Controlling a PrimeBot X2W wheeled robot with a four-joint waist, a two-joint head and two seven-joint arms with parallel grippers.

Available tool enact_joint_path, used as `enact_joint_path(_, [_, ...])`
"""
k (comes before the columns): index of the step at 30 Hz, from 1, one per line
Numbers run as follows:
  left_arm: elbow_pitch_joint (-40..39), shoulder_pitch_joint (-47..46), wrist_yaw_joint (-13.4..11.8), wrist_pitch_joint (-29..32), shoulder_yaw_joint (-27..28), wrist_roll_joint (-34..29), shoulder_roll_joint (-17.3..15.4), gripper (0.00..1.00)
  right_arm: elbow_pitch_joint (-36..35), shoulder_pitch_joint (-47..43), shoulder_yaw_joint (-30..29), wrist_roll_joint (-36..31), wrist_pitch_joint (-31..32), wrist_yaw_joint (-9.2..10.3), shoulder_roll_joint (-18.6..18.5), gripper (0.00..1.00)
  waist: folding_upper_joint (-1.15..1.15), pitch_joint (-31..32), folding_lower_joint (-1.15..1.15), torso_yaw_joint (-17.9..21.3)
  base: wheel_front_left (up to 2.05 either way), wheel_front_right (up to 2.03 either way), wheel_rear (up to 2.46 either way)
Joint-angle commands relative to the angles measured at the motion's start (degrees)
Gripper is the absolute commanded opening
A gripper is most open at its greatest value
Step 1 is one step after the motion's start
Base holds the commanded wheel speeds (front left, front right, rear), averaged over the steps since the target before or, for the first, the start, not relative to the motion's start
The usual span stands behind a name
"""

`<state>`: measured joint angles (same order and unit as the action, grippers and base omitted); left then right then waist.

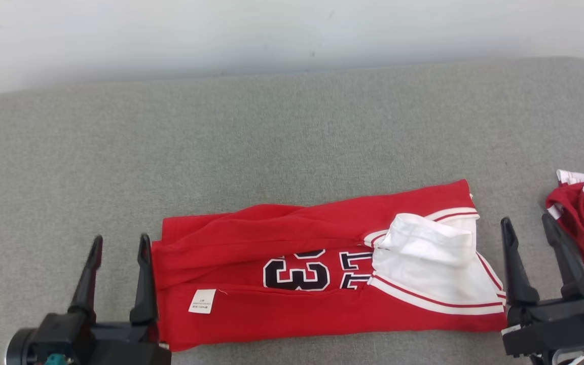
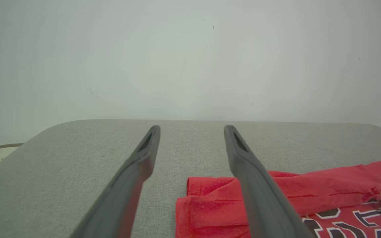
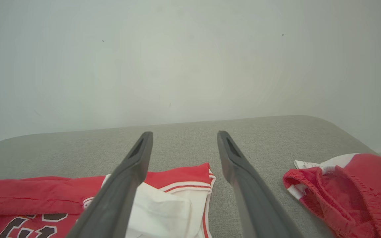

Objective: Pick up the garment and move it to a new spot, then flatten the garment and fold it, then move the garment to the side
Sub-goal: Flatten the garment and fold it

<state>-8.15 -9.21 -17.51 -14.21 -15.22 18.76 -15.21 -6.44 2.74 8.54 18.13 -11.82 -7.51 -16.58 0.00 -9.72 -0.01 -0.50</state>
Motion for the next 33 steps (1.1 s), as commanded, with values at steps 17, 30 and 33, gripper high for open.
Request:
enact_joint_path(17, [5.5, 3.9, 1.3, -0.8, -0.5, -1.2, -0.4, 1.00, 0.1, -4.2, 2.1, -1.5, 2.4, 0.05, 0.5, 1.00, 0.00, 4.2, 0.01, -0.6, 0.00, 0.00, 0.00])
enact_joint_path(30, [5.3, 2.3, 0.9, -0.8, -1.3, -1.7, 0.0, 1.00, 2.8, -1.5, 0.8, 0.0, 2.6, 0.05, -0.9, 1.00, 0.00, 2.9, 0.01, -1.8, 0.00, 0.00, 0.00])
enact_joint_path(33, [5.2, 1.5, 1.0, -0.8, -1.5, -1.8, 0.2, 1.00, 6.4, 0.4, 0.4, 1.1, 2.9, 0.05, -1.9, 1.00, 0.00, 1.7, 0.01, -2.1, 0.00, 0.00, 0.00])
